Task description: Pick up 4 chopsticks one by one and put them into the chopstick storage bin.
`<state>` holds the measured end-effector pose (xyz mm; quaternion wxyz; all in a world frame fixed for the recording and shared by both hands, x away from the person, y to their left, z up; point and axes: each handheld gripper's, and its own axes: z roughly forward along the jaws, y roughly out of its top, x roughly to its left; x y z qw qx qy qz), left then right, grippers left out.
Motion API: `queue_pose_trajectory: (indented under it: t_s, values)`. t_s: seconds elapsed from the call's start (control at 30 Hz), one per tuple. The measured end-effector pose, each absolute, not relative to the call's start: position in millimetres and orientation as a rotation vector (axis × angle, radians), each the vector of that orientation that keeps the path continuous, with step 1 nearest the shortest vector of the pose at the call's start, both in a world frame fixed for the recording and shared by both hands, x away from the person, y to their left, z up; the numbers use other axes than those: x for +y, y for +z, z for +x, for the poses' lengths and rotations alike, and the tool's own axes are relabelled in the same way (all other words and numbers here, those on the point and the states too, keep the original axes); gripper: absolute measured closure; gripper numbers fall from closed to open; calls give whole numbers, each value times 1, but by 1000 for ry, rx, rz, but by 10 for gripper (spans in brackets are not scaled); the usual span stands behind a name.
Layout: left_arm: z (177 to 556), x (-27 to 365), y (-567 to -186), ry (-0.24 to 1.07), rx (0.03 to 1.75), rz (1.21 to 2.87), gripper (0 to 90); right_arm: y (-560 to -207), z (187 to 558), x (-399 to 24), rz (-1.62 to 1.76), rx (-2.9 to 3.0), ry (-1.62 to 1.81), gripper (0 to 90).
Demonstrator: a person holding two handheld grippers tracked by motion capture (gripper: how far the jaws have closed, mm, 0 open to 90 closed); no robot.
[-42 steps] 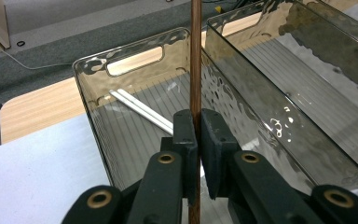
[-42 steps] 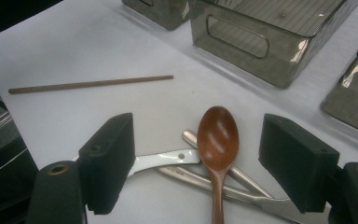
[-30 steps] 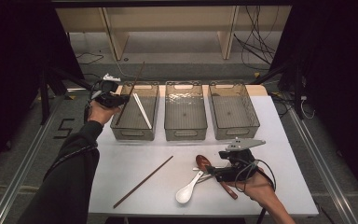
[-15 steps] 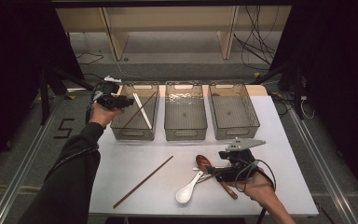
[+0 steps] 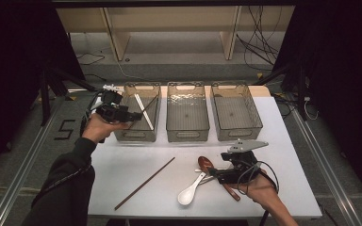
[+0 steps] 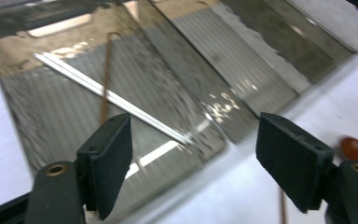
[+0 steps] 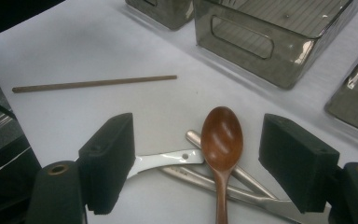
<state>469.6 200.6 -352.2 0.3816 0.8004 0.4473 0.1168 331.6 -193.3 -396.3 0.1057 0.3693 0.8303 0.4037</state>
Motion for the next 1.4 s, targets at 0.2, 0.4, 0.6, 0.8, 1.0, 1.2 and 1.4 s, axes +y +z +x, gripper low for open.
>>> queue_pose_trajectory:
  t_s: [0.2, 0.4, 0.6, 0.8, 1.0, 1.2, 1.4]
  values:
    - [440, 192, -364, 285, 1105, 2122, 212, -396, 332, -194, 1086, 2442, 1192, 275]
    - [422, 181, -376, 261, 1074, 2192, 204, -396, 331, -194, 1086, 2441, 1190, 275]
    - [408, 175, -383, 246, 1056, 2230, 183, -395, 331, -195, 1087, 2431, 1196, 275]
    - [395, 168, -397, 205, 1041, 2301, 168, -396, 331, -195, 1087, 2431, 1195, 274]
    - [388, 162, -411, 184, 1043, 2391, 166, -396, 331, -195, 1086, 2434, 1193, 274]
    - [380, 154, -418, 168, 1026, 2453, 168, -396, 331, -195, 1085, 2434, 1192, 274]
    - [374, 151, -427, 150, 1017, 2495, 187, -396, 330, -195, 1082, 2434, 1193, 274]
